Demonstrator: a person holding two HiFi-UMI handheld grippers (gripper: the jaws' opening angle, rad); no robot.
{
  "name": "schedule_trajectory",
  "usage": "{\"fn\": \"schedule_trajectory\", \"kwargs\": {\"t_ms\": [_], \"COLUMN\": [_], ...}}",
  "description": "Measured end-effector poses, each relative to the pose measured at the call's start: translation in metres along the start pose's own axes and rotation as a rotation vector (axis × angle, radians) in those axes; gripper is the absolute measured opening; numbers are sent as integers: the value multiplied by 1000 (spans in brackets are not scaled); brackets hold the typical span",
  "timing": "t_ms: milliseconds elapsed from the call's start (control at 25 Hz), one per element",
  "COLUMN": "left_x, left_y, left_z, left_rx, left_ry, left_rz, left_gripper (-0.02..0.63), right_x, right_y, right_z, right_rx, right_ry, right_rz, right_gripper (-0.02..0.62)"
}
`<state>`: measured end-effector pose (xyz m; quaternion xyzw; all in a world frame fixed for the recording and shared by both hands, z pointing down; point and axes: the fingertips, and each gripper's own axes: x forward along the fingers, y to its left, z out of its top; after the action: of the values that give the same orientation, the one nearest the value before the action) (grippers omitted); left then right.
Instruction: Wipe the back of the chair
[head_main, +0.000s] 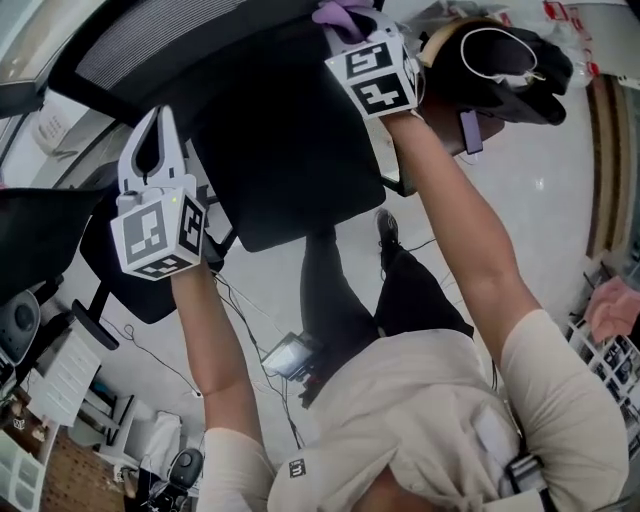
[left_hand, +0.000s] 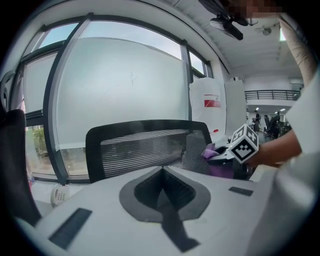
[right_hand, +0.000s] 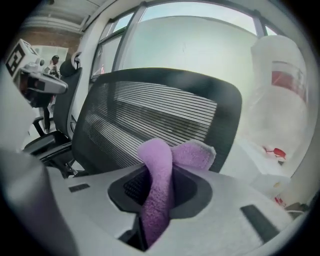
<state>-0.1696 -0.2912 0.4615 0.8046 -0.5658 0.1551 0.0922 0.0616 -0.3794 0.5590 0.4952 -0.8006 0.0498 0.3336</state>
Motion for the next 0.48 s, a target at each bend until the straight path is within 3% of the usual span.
{"fn": "schedule_trajectory", "kwargs": {"t_ms": [240,480], "left_x": [4,-7], "left_y": [-22,-9], "left_z": [4,-1], "left_rx": [6,-8], "left_ry": [-3,-6], "left_rz": [-25,2], "left_gripper": [8,8], "right_x": [-8,-1], "right_y": [-7,3], "right_z": [-5,-2], "right_rx": [31,30], "right_ry": [9,13], "right_rz": [-5,16], "right_gripper": [83,84]}}
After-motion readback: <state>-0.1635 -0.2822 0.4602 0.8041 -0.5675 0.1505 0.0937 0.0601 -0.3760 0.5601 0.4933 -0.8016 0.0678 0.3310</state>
